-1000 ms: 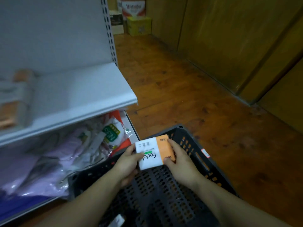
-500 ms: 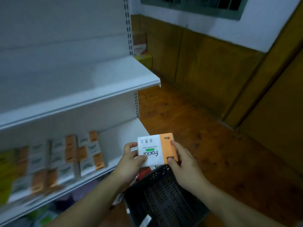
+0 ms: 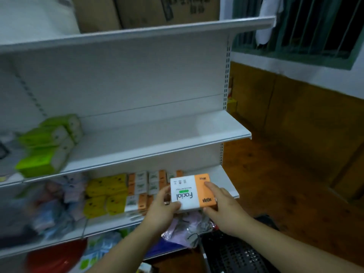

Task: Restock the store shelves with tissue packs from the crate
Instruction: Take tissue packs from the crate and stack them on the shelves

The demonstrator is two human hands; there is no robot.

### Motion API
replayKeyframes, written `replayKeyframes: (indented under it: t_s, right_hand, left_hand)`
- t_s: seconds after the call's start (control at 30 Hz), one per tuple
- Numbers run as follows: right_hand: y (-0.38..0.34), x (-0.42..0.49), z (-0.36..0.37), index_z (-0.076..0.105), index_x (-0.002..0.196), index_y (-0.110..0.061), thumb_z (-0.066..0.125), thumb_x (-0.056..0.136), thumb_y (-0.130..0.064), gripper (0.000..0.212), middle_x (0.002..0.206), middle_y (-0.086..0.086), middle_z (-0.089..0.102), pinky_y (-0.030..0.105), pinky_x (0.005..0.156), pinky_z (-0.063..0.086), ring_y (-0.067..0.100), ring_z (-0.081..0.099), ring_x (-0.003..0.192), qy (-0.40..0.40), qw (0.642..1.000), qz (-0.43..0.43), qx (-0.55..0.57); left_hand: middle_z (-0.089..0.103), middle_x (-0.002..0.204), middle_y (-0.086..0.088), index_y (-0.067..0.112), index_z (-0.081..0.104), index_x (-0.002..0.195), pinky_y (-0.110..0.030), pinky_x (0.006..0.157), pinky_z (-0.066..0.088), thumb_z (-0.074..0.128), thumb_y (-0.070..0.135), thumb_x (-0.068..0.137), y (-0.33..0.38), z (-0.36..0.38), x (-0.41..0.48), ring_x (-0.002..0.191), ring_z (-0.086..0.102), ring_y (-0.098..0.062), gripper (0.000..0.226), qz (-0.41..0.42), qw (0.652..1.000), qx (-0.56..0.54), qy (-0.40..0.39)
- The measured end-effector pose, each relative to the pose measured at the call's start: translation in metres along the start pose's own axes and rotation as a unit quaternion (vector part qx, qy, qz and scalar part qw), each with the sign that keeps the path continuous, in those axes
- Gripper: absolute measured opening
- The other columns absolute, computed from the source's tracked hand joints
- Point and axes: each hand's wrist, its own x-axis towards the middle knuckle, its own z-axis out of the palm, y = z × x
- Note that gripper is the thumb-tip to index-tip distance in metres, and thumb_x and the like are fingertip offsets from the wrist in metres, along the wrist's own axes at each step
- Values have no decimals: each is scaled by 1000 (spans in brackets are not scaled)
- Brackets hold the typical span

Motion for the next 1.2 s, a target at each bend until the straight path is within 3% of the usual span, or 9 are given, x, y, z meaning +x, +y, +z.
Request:
replayKeyframes:
  t_s: [0.13,0.23,0.33,0.47,0.57,0.7,0.77,1.0,1.2]
  right_hand:
    - [-35,9,33,19,146,-38,56,93,-23,67,130,-4,40,25,92,45,9,49,105,-15,1000,-9,-18]
    - [-56,26,65,27,144,-39,56,93,-27,60,134,-5,41,25,95,43,11,49,109,-17,999,-13,-42]
    - [-78,50,105,33,142,-38,55,93,-30,54,136,-6,42,23,94,41,9,48,110,-7,998,-22,-50]
    - [-97,85,152,49,130,-32,55,93,-29,37,132,-7,49,26,95,44,11,49,109,19,999,-4,-48]
    - [-100,118,176,59,109,-28,54,94,-29,16,118,-6,56,26,87,47,11,52,100,43,997,6,-58]
    - [-84,173,195,59,92,-25,56,93,-28,4,105,-6,60,28,78,49,12,55,90,62,995,9,-74]
    - [-68,206,204,59,88,-25,56,92,-26,5,102,-4,62,32,76,50,15,57,87,77,993,4,-85]
    - [17,329,242,58,98,-15,49,92,-14,11,101,9,63,31,72,50,25,59,86,67,989,27,-131]
    - [75,397,275,54,102,-16,39,100,-22,16,100,2,56,25,58,32,15,49,82,42,986,44,-154]
  left_hand:
    - [61,113,-1,26,47,105,-38,86,54,58,1,86,-14,-46,-4,103,60,-18,33,-6,999,15,44]
    - [61,109,4,21,48,116,-31,80,54,58,1,86,-28,-82,1,99,59,-12,37,-3,998,34,48]
    - [62,110,3,24,48,113,-40,86,55,57,4,88,-39,-126,17,101,61,-19,33,0,997,59,50]
    - [59,96,8,18,46,128,-19,57,50,54,7,92,-55,-174,51,84,59,-9,39,26,994,100,31]
    - [58,104,3,16,43,134,-12,45,48,55,11,92,-72,-196,89,80,58,-6,44,21,991,128,28]
    - [63,113,1,15,48,129,-23,65,52,57,11,90,-94,-204,147,87,62,-11,40,22,988,149,25]
    - [60,111,2,14,48,126,-17,63,48,57,10,91,-108,-201,180,85,60,-7,37,33,988,146,24]
    - [60,120,-10,10,54,120,-31,86,51,59,12,89,-172,-177,305,103,60,-22,31,53,982,175,56]
    - [26,153,-3,18,28,146,-32,114,24,46,33,97,-222,-169,378,140,26,-21,54,58,950,306,7]
